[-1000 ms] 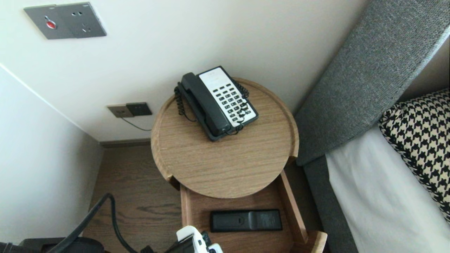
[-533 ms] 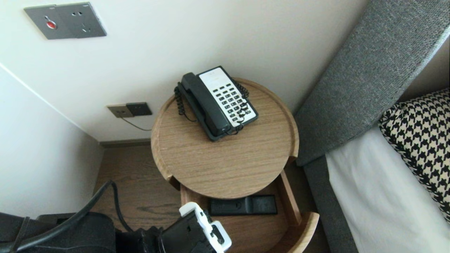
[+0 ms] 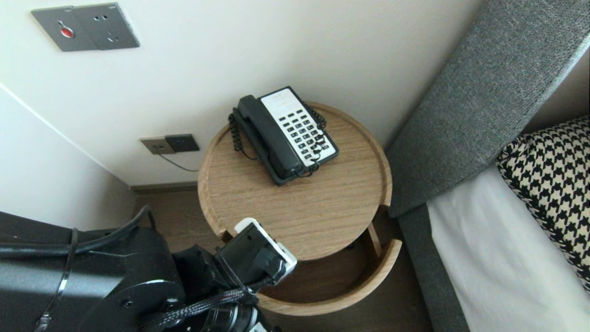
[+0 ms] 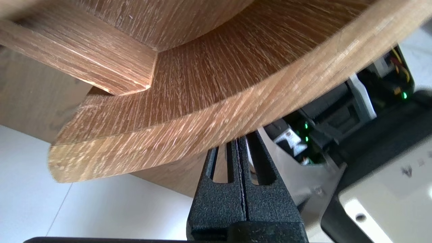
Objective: Close the nightstand drawer
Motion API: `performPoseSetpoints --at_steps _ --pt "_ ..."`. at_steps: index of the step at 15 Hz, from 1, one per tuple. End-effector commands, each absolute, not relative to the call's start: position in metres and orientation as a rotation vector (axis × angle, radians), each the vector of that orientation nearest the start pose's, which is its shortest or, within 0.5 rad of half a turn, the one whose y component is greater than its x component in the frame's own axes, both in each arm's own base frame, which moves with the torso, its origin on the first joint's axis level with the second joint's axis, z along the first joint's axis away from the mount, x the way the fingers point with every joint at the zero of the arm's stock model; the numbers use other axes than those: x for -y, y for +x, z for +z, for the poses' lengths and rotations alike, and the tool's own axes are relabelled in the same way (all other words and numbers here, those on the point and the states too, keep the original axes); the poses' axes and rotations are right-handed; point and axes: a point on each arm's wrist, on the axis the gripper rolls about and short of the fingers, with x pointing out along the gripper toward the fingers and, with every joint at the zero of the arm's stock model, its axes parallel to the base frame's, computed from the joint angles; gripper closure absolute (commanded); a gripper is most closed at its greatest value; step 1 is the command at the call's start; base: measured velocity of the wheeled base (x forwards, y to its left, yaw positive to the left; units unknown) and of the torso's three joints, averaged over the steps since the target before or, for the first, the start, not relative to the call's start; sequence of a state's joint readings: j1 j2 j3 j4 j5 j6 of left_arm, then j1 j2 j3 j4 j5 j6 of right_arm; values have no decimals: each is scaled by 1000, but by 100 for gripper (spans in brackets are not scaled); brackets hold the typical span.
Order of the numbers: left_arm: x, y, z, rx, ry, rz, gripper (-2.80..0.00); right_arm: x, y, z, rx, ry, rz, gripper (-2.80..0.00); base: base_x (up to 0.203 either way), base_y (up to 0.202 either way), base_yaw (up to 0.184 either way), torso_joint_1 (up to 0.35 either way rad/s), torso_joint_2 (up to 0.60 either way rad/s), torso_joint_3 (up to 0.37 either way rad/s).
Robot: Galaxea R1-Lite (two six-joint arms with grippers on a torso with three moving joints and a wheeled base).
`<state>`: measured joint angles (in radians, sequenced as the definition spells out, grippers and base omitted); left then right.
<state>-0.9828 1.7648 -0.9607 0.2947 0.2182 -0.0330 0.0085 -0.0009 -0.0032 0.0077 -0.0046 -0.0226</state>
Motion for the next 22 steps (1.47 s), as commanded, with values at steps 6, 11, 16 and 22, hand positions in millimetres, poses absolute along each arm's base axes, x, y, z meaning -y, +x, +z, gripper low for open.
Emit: performPoseSetpoints --at_steps 6,11,16,22 --pt "238 199 141 -858 492 -588 0 0 -24 75 3 -23 5 0 0 0 0 0 0 0" --pt "238 221 157 -818 379 -521 0 0 -24 75 3 -23 5 0 0 0 0 0 0 0" --pt "231 217 168 -807 329 -503 0 0 -24 75 3 -23 5 0 0 0 0 0 0 0" --pt "221 201 164 -828 356 -517 0 0 -24 75 3 -23 5 0 0 0 0 0 0 0"
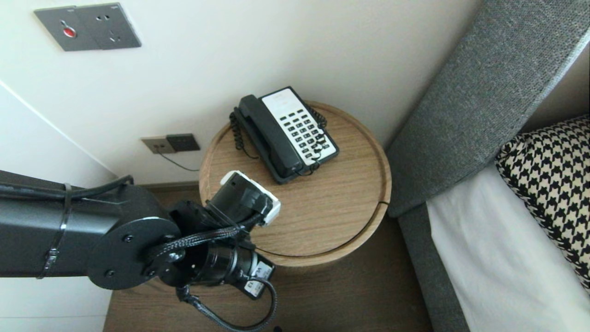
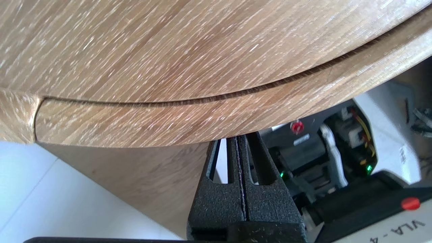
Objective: Close the nightstand drawer, then open the nightstand drawer
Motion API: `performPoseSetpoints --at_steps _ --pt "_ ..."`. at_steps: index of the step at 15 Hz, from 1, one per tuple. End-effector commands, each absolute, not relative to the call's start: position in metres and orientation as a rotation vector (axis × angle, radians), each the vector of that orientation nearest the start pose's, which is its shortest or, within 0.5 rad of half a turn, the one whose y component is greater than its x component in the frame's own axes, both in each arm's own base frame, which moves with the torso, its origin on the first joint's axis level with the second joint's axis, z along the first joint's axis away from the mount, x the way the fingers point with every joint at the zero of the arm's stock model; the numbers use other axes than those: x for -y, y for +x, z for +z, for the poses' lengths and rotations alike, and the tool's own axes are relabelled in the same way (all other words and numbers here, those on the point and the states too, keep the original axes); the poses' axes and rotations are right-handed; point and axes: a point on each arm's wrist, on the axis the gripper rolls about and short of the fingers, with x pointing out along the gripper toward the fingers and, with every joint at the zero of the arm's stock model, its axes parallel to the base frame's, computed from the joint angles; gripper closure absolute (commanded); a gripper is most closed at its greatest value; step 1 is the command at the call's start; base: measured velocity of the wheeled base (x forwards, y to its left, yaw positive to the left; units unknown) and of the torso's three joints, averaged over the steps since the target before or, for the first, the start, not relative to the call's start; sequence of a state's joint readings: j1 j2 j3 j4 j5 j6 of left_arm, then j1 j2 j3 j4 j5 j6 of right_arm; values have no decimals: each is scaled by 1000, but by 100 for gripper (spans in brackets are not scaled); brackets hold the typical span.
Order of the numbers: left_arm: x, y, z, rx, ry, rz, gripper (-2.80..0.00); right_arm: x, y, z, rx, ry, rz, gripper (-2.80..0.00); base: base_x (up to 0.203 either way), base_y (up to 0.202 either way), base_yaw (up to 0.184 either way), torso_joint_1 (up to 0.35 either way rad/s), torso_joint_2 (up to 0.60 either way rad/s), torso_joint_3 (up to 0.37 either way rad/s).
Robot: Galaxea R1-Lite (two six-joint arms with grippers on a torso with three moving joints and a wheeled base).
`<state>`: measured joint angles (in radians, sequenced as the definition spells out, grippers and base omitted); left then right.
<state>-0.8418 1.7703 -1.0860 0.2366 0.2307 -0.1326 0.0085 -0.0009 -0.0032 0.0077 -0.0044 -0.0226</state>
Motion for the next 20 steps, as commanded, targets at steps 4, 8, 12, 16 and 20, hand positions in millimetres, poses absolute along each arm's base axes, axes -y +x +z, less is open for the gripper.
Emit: performPoseSetpoints --at_steps 4,8,12,16,20 --pt "221 195 168 -817 358 -533 0 0 -24 75 3 -23 5 0 0 0 0 0 0 0" --pt "203 175 183 -775 347 -552 0 0 -24 75 3 -23 5 0 0 0 0 0 0 0" --pt "168 153 195 -717 302 -446 0 0 -24 75 3 -23 5 0 0 0 0 0 0 0" --pt "111 151 216 -662 151 -238 0 0 -24 75 3 -23 5 0 0 0 0 0 0 0" --pt "47 129 221 -625 53 -15 0 0 -24 75 3 -23 5 0 0 0 0 0 0 0"
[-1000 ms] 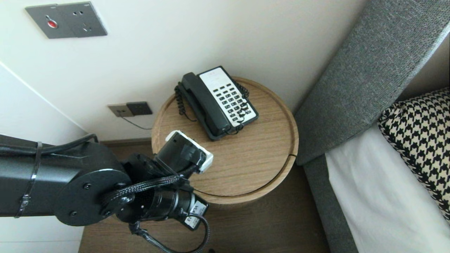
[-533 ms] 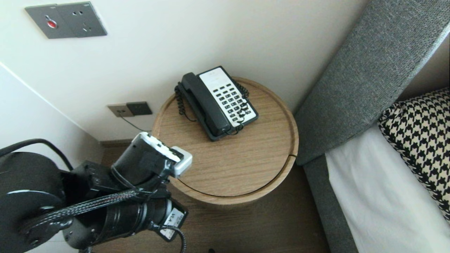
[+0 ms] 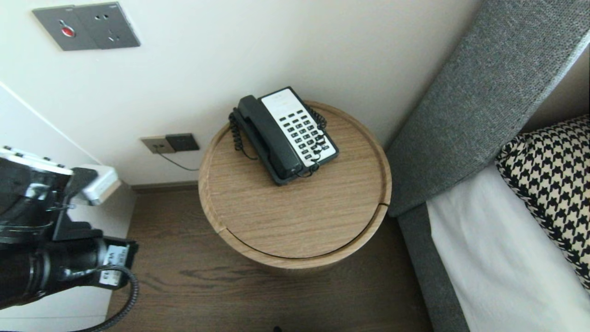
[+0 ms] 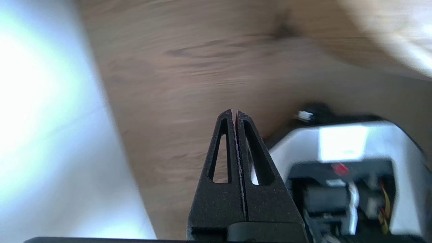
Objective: Open the nightstand drawer
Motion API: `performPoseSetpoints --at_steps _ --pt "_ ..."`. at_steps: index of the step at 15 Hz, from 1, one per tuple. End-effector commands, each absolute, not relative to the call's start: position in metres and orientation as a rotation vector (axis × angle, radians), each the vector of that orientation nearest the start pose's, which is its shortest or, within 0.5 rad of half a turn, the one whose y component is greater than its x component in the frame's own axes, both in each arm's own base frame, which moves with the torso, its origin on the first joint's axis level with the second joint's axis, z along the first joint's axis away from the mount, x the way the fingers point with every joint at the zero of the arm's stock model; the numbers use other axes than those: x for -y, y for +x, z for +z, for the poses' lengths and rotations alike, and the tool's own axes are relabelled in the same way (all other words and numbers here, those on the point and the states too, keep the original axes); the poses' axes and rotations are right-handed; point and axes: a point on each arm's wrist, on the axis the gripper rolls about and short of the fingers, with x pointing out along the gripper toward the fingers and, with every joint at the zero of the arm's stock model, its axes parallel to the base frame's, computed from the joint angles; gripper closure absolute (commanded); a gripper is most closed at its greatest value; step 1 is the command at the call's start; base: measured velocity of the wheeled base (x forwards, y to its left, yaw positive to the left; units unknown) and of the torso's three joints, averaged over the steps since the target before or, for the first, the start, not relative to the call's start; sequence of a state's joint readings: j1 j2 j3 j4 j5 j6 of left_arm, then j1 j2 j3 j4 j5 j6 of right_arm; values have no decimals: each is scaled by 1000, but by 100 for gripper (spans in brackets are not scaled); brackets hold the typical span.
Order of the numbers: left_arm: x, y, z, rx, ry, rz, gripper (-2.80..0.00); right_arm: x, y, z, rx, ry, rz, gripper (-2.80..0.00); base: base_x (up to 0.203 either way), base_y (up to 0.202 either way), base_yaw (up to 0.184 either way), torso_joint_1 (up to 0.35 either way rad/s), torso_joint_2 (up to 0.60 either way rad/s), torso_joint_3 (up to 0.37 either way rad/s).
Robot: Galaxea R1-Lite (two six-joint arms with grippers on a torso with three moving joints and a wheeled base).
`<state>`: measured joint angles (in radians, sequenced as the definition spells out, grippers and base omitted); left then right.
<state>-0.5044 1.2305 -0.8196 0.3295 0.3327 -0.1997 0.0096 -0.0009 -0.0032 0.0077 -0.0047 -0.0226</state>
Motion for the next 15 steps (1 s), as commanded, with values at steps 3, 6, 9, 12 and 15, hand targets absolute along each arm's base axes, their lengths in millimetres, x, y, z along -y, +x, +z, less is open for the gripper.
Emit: performPoseSetpoints --at_steps 3,6,9,12,15 --pt "15 88 209 -581 68 31 0 0 -24 75 3 -23 5 0 0 0 0 0 0 0" --pt "4 55 181 -572 77 27 0 0 -24 75 3 -23 5 0 0 0 0 0 0 0" --pt "1 31 153 -558 34 -13 0 0 -23 75 2 -23 5 0 0 0 0 0 0 0" --pt "0 9 115 -532 23 -21 0 0 -24 75 3 -23 5 0 0 0 0 0 0 0" --pt "-1 -4 85 -473 20 -24 0 0 -24 75 3 -23 5 0 0 0 0 0 0 0"
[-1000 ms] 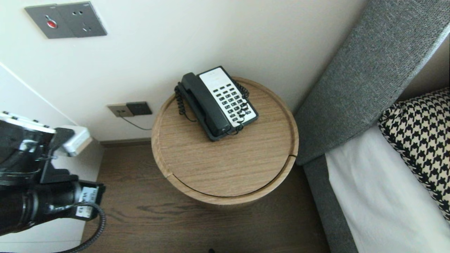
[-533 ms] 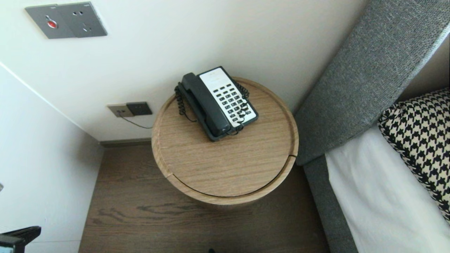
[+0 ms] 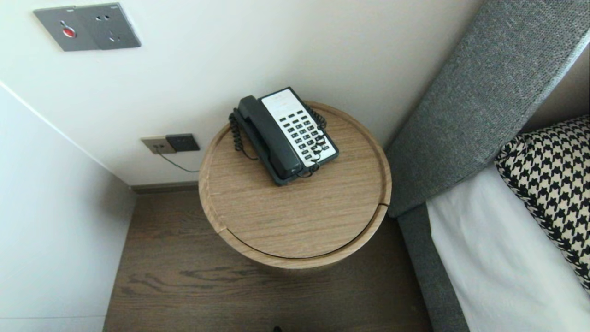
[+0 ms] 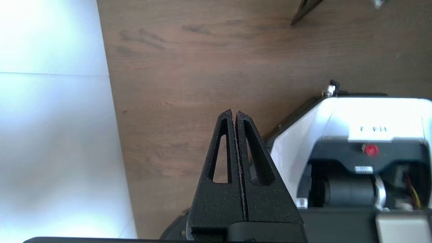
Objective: Open the nightstand drawer
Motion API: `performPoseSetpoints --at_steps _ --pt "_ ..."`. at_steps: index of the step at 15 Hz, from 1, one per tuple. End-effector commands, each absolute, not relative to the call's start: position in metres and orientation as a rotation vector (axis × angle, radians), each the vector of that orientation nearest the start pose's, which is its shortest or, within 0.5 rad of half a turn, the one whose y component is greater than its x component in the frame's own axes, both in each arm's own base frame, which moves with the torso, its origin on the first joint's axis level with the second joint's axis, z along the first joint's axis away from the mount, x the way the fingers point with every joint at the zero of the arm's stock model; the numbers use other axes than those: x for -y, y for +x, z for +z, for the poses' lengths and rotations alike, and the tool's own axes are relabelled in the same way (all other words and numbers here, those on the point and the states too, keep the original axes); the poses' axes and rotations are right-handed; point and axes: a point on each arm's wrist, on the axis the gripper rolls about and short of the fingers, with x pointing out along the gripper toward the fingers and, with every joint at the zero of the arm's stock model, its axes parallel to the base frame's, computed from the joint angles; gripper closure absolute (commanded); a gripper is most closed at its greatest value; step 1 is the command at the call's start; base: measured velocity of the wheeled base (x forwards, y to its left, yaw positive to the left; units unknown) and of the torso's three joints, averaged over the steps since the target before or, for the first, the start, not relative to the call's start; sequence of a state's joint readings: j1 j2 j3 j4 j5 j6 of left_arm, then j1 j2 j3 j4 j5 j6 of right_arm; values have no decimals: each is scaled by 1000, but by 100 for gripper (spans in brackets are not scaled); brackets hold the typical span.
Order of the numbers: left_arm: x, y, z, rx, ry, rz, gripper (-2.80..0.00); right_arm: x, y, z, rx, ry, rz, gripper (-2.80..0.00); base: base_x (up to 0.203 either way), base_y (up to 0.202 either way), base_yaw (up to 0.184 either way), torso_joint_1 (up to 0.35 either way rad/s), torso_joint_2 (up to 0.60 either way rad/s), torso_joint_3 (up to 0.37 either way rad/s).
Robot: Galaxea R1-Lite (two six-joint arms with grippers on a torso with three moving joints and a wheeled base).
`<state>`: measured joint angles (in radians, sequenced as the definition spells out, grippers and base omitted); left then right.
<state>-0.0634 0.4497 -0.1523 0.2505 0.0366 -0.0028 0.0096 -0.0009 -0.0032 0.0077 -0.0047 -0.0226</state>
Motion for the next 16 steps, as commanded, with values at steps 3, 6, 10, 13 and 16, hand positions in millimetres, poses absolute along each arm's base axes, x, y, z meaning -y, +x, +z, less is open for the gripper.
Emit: performPoseSetpoints --at_steps 3,6,10,13,16 --pt "-1 -11 83 -348 11 -13 0 0 -24 75 3 -23 5 0 0 0 0 0 0 0" --pt "-1 -21 81 -208 17 22 0 0 -24 75 3 -23 5 0 0 0 0 0 0 0" --pt "-1 -25 80 -4 10 25 0 0 -24 75 3 -23 5 0 0 0 0 0 0 0" --pt "-1 -23 77 12 34 23 0 0 -24 75 3 -23 5 0 0 0 0 0 0 0" --pt "-1 -23 77 14 24 19 0 0 -24 75 2 -23 5 0 0 0 0 0 0 0"
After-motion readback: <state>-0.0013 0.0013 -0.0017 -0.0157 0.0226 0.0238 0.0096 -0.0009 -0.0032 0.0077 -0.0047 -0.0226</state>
